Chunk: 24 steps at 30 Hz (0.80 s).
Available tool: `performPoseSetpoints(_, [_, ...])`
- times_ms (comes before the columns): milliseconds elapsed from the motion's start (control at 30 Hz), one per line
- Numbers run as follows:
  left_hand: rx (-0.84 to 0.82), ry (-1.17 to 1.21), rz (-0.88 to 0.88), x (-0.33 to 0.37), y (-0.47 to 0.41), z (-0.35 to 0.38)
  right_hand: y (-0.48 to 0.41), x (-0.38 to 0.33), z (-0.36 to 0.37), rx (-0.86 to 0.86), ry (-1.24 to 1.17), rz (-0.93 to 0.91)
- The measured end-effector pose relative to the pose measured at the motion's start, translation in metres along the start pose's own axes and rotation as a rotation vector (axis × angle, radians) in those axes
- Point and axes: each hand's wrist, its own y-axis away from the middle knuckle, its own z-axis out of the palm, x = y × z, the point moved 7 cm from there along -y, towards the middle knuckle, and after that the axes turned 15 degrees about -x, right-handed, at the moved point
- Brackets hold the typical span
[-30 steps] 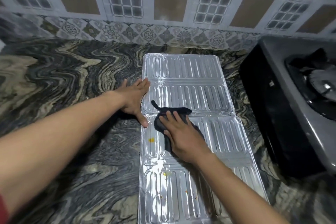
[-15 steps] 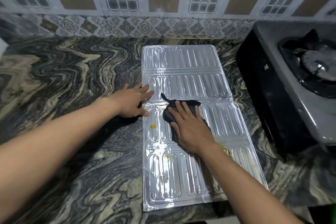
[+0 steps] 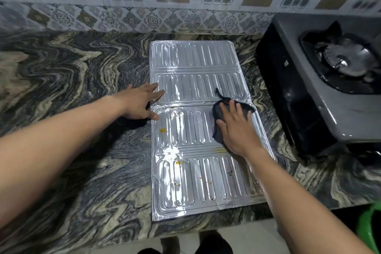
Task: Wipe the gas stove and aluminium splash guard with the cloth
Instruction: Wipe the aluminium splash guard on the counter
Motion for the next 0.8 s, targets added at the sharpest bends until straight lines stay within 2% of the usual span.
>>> performPoseSetpoints(167, [-0.001, 0.000, 0.007, -0.004, -0.004, -0.003, 0.010, 0.029, -0.002, 0.026, -0.055, 0.113])
performPoseSetpoints(500, [-0.033, -0.042, 0.015, -0.002, -0.008, -0.009, 0.029, 0.026, 0.013, 0.081, -0.111, 0.247])
performPoseSetpoints(633, [-0.078, -0.054, -0.008, -0.006, -0.007, -0.012, 0.024, 0.019, 0.010, 0.099, -0.111, 0.267])
performPoseSetpoints(800, [-0.040, -0.050, -0.016, -0.005, -0.004, -0.012, 0.015, -0.009, 0.008, 0.112, -0.132, 0.247])
